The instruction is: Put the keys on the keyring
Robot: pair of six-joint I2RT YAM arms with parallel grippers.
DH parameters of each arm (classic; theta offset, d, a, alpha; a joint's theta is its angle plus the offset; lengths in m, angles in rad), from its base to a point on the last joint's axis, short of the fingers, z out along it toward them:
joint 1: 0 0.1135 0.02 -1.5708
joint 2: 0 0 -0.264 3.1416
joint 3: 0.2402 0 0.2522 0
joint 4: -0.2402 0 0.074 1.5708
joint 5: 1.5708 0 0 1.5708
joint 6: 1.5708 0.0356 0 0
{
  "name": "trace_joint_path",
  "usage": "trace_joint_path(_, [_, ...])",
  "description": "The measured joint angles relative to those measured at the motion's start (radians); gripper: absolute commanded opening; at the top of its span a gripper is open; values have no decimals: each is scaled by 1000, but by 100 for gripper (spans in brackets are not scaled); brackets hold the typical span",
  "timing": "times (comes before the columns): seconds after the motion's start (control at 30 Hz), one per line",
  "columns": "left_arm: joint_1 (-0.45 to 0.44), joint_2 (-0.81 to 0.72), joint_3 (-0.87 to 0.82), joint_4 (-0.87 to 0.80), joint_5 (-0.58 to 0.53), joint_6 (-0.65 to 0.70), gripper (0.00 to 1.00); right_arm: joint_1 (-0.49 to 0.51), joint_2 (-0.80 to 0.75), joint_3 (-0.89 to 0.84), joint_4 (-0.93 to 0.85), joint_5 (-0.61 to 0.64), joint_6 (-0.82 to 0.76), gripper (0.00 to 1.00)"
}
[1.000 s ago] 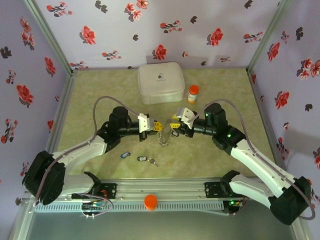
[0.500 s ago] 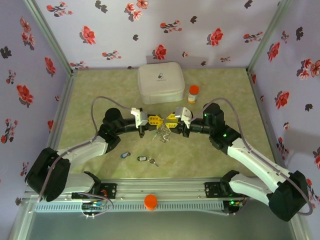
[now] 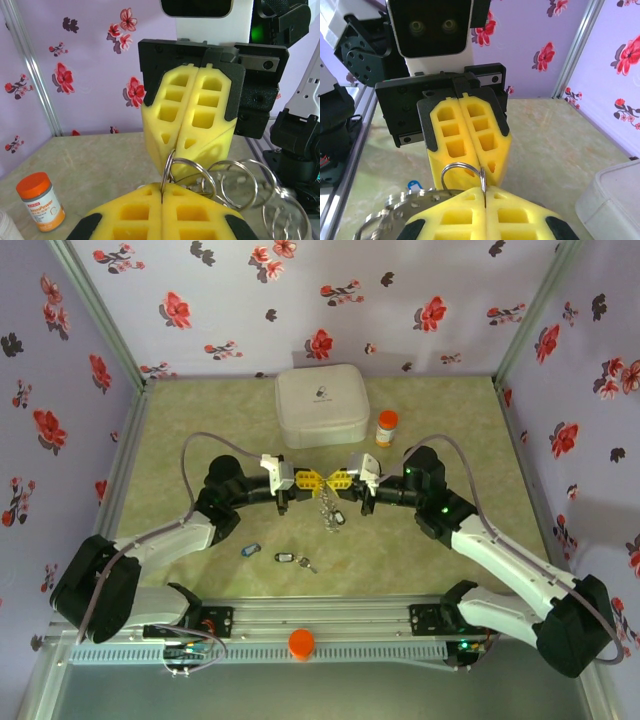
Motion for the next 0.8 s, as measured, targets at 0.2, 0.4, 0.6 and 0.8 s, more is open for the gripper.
trace_joint_path(0.2, [0, -45, 3, -154, 0, 92, 3, 6, 0, 17, -105, 7, -56, 0])
trace_joint_path(0.4, [-2, -118, 60, -377, -45, 231, 25, 32, 1, 92, -280, 47, -142, 0])
trace_joint_path(0.6, [-16, -128, 152, -613, -83, 377, 24, 77, 41, 217, -464, 122, -241, 0])
trace_joint_path(0.8, [-28, -128, 197, -758, -102, 470, 22, 114, 87, 303, -587, 179, -305, 0])
